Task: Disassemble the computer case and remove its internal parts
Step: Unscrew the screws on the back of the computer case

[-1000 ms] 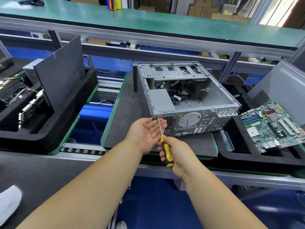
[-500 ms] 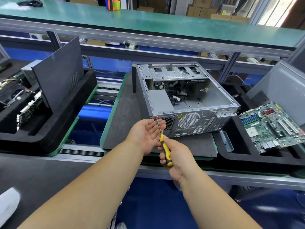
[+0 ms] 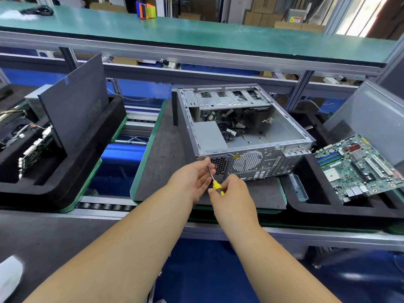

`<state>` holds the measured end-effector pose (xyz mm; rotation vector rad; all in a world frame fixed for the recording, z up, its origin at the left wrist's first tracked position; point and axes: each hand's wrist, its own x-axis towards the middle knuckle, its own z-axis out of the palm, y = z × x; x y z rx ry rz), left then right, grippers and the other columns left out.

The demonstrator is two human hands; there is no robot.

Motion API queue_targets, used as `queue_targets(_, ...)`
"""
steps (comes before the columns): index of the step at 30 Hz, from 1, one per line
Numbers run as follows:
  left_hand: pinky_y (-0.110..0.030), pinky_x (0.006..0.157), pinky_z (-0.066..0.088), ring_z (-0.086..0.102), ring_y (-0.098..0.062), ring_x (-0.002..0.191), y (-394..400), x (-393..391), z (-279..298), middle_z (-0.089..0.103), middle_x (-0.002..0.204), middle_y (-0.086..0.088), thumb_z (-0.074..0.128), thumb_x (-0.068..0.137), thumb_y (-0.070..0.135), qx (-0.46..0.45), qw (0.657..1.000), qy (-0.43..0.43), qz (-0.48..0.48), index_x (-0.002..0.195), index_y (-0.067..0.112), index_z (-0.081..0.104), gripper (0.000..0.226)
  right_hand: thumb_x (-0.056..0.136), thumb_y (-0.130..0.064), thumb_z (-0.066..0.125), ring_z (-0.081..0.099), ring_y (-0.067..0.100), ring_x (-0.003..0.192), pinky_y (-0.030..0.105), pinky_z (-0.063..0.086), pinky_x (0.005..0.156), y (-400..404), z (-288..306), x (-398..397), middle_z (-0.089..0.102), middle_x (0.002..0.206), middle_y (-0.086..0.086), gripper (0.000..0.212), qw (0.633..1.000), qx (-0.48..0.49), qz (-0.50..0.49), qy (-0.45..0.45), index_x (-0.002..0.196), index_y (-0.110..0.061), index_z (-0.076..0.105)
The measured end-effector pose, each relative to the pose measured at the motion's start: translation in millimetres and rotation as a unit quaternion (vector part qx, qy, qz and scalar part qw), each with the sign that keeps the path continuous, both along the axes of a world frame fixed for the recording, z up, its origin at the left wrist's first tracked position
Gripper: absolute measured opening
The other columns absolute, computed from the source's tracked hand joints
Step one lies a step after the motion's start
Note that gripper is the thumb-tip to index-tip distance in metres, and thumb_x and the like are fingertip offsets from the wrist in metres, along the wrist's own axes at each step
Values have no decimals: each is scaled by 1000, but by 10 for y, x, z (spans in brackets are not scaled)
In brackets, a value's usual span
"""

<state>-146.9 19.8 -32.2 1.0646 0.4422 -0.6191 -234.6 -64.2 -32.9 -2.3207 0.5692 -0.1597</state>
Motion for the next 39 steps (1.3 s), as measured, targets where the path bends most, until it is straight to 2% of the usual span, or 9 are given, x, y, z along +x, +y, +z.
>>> queue_targets(3, -14, 54, 52, 68, -2, 58, -28, 12, -19, 73, 66, 4, 68, 90, 16, 3, 1000, -4, 23, 86, 9, 69, 9, 92, -34, 62, 49, 12, 65, 27, 33, 53, -12, 22, 22, 58, 91, 0, 18, 976, 216, -10, 35, 91, -19, 52)
queue_targets(6, -19, 66, 53, 65, -1, 50, -45, 22, -32, 72, 63, 3, 67, 91, 16, -2, 1000, -1, 29, 86, 9, 69, 8, 98, -35, 51, 42, 12, 47, 22, 32, 42, -44, 61, 7, 60, 74, 8, 29, 799, 593, -47, 92, 97, -8, 61)
queue_targets(7, -21, 70, 52, 64, -1, 49, -48, 21, -33, 72, 63, 3, 66, 91, 17, -1, 1000, 2, 30, 87, 9, 69, 10, 100, -36, 46, 40, 12, 44, 21, 31, 40, -58, 65, 0, 59, 70, 9, 34, 742, 660, -50, 104, 99, -6, 61)
queue_targets(9, -21, 73, 52, 65, -3, 58, -52, 15, -34, 72, 65, 3, 65, 92, 18, -2, 999, 4, 33, 88, 10, 70, 11, 101, -34, 40, 37, 11, 42, 20, 29, 38, -77, 49, -3, 57, 67, 8, 35, 701, 704, -42, 110, 98, -7, 61)
queue_targets(14, -20, 68, 50, 67, -7, 73, -25, -21, 15, 73, 67, 2, 59, 96, 15, -27, 999, -2, 31, 90, 9, 69, 14, 100, -26, 49, 37, 11, 40, 21, 30, 35, -31, 11, 5, 56, 63, 5, 22, 710, 698, -57, 78, 92, -9, 60)
queue_targets(23, -24, 67, 54, 73, -13, 73, 67, -30, 43, 76, 87, -8, 44, 97, 14, -53, 998, 14, 31, 94, 3, 70, 29, 92, -16, 66, 50, 8, 44, 17, 42, 40, -14, -40, 58, 57, 59, 1, 8, 781, 612, -95, 86, 89, -9, 64)
queue_targets(30, -23, 65, 55, 73, -14, 75, 69, -21, 66, 76, 90, -10, 49, 95, 12, -52, 997, 31, 38, 95, 2, 70, 24, 101, -23, 48, 54, 12, 51, 20, 47, 46, -78, -3, 17, 68, 76, 14, 37, 774, 625, -69, 71, 109, 8, 67)
queue_targets(35, -23, 70, 55, 72, -15, 76, 48, -14, 67, 76, 82, -8, 53, 93, 12, -51, 998, 30, 33, 91, 3, 70, 19, 97, -20, 60, 55, 10, 49, 21, 46, 45, -73, -20, 43, 69, 73, 6, 18, 833, 546, -57, 71, 92, -4, 65)
queue_targets(39, -22, 64, 54, 72, -13, 70, 40, -8, 88, 76, 78, -6, 53, 94, 12, -43, 998, 32, 30, 89, 4, 69, 19, 94, -15, 64, 51, 9, 44, 20, 42, 40, -62, -26, 67, 67, 67, 5, 10, 820, 564, -65, 70, 92, -5, 63)
